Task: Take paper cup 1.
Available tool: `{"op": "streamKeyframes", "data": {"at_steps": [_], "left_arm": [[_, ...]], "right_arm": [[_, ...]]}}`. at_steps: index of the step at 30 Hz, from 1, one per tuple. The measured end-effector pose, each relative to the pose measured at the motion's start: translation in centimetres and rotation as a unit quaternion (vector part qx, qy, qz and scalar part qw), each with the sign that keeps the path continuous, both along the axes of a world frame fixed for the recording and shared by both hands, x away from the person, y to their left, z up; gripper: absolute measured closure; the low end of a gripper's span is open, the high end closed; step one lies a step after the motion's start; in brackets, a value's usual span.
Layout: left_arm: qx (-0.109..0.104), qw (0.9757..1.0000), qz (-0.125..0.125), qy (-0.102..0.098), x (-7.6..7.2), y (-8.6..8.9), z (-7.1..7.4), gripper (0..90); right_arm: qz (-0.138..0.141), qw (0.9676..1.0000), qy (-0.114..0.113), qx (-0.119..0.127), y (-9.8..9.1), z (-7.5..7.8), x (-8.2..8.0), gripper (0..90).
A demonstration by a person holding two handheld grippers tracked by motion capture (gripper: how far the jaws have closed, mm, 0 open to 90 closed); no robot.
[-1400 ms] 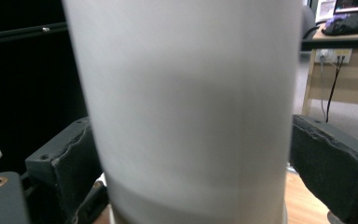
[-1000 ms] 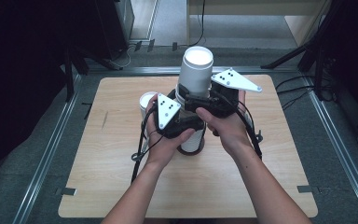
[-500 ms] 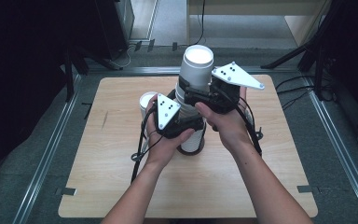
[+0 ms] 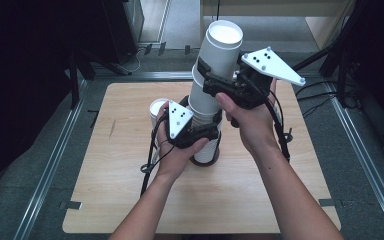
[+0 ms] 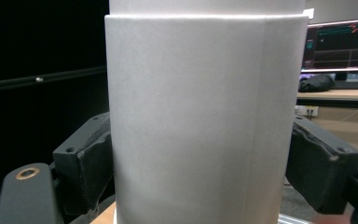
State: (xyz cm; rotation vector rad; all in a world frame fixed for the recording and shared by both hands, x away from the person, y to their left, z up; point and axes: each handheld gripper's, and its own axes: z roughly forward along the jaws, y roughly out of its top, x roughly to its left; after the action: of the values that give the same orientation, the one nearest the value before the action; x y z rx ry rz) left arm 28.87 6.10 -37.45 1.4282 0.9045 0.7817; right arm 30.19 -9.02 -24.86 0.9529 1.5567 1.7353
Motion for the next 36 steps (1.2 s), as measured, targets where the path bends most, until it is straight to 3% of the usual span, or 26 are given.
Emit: {"op": "streamKeyframes", "data": {"at_steps": [12, 21, 28, 36], "left_arm": [[0.000, 1.0000, -0.001, 0.001, 0.0, 0.0, 0.0, 6.5], [0.005, 1.0000, -0.003, 0.005, -0.1, 0.1, 0.1, 5.2], [-0.004, 1.0000, -0.009, -0.002, -0.6, 0.6, 0.7, 3.3], [-0.011, 0.9998, -0.017, -0.004, -1.8, 1.4, 1.2, 2.8]], "right_arm": [[-0.016, 0.9985, -0.052, 0.005, -0.7, 2.5, -1.9, 17.0], [-0.031, 0.9970, -0.067, 0.022, -3.0, 4.1, -3.3, 17.1], [-0.045, 0.9961, -0.070, 0.030, -5.0, 3.8, -4.0, 17.1], [-0.065, 0.9950, -0.074, 0.017, -6.8, 1.8, -5.2, 17.1]]}}
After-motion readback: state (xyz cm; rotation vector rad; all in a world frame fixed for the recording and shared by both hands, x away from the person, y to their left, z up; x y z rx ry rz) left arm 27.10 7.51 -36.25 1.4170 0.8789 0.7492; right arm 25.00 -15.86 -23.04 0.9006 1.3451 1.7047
